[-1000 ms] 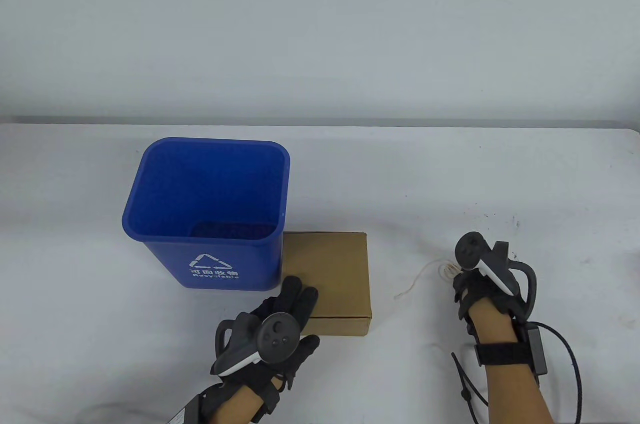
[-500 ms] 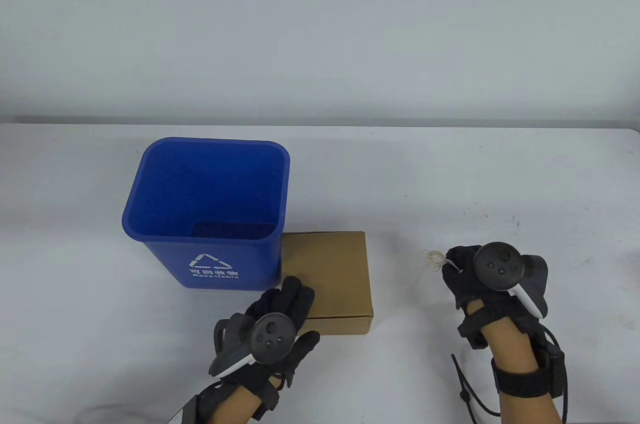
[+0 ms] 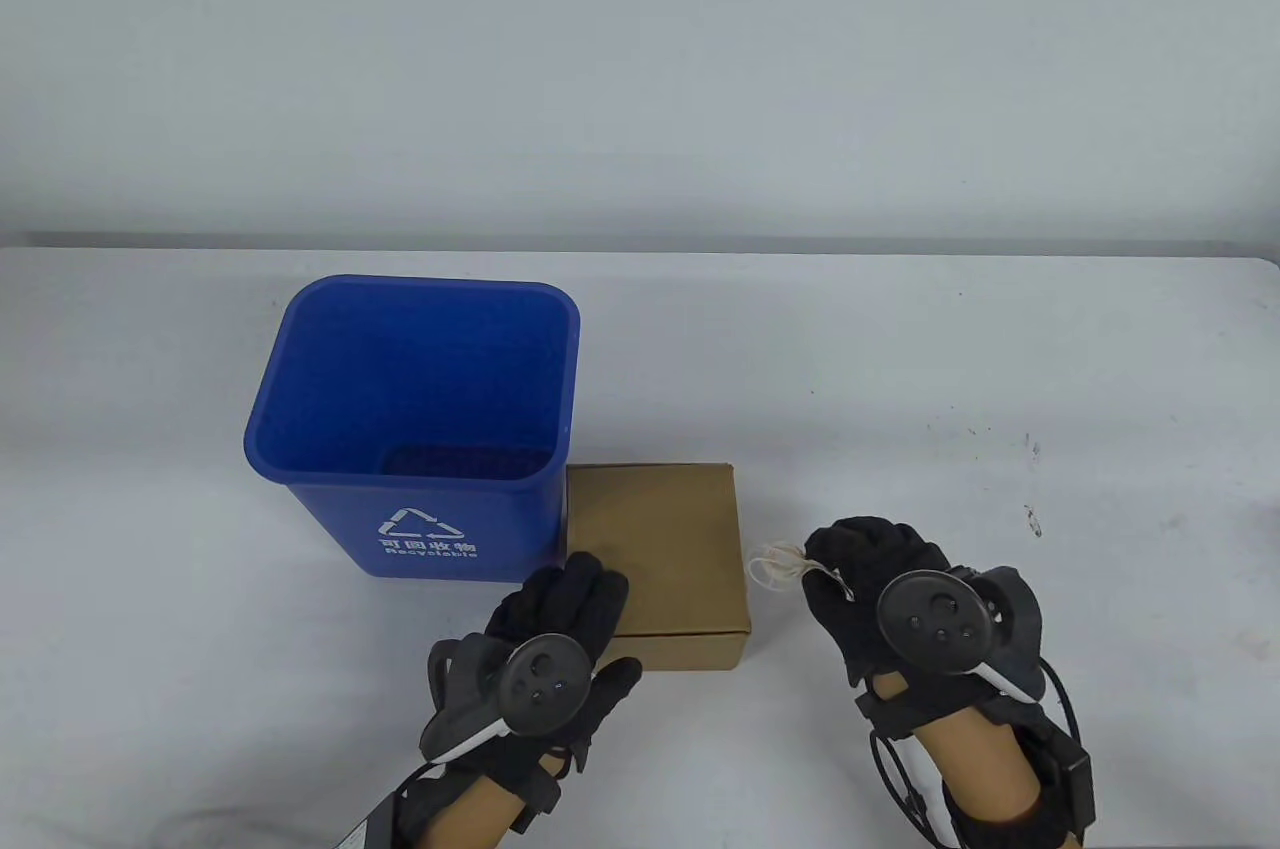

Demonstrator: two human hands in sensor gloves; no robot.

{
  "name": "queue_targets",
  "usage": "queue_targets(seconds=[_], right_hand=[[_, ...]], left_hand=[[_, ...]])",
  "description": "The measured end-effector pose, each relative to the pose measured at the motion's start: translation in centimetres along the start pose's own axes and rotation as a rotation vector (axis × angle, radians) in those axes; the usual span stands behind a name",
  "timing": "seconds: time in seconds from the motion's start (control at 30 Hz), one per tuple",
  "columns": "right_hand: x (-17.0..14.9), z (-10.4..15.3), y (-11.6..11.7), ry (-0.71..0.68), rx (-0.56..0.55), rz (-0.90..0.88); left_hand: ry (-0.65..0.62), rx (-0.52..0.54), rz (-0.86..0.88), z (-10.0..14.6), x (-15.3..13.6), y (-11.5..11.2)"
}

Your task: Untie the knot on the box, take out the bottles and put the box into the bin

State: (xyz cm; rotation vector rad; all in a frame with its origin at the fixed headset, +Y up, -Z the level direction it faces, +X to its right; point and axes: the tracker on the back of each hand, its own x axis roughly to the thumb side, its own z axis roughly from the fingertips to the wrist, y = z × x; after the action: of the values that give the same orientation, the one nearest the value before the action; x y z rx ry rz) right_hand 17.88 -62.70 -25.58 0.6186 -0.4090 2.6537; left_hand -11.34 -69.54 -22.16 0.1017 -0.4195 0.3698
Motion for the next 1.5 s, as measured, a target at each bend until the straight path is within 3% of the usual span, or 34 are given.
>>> queue_targets(seconds=[0.17,0.23,0.4,0.5,0.67,0.8,0.97,1.1,1.23,1.37,1.5], right_hand=[[2.1,0.4,0.3,-0.109,-0.004,0.005],[2.8,0.5,0.5,-0.151,-0.004,0.0],[4.3,0.9,1.1,-0.269,-0.029,-0.046],[5.1,1.1,1.6,-0.343,-0.041,-0.088],[5.9,1.5,1.9,-0.416,-0.05,-0.081],[6.5,1.8,2.4,-0.467,-0.055,-0.092],[6.7,1.8,2.4,-0.446,-0.067,-0.051],[6.0,1.6,2.2,-0.4,-0.06,-0.164],[5.9,1.5,2.1,-0.382,-0.055,-0.216],[6.0,1.5,2.4,-0.388,-0.041,-0.268],[5.9,1.4,2.9,-0.371,0.02,-0.415]], left_hand=[[-0.138,0.209,0.147,0.7,2.0,1.9],[-0.157,0.224,0.181,0.5,3.0,2.4],[-0.163,0.098,0.18,-1.5,4.6,2.3],[-0.18,0.016,0.334,-2.5,4.7,1.7],[-0.155,-0.015,0.621,-2.1,2.8,1.1],[-0.122,-0.043,0.75,-2.0,2.0,0.8],[-0.041,0.032,0.498,-0.9,0.9,2.0],[-0.023,-0.016,0.625,-0.3,-0.5,2.2],[-0.026,-0.156,0.656,-0.9,-1.0,1.7],[-0.052,-0.184,0.526,-1.3,0.2,1.0],[-0.153,-0.144,0.575,-1.6,1.4,0.7]])
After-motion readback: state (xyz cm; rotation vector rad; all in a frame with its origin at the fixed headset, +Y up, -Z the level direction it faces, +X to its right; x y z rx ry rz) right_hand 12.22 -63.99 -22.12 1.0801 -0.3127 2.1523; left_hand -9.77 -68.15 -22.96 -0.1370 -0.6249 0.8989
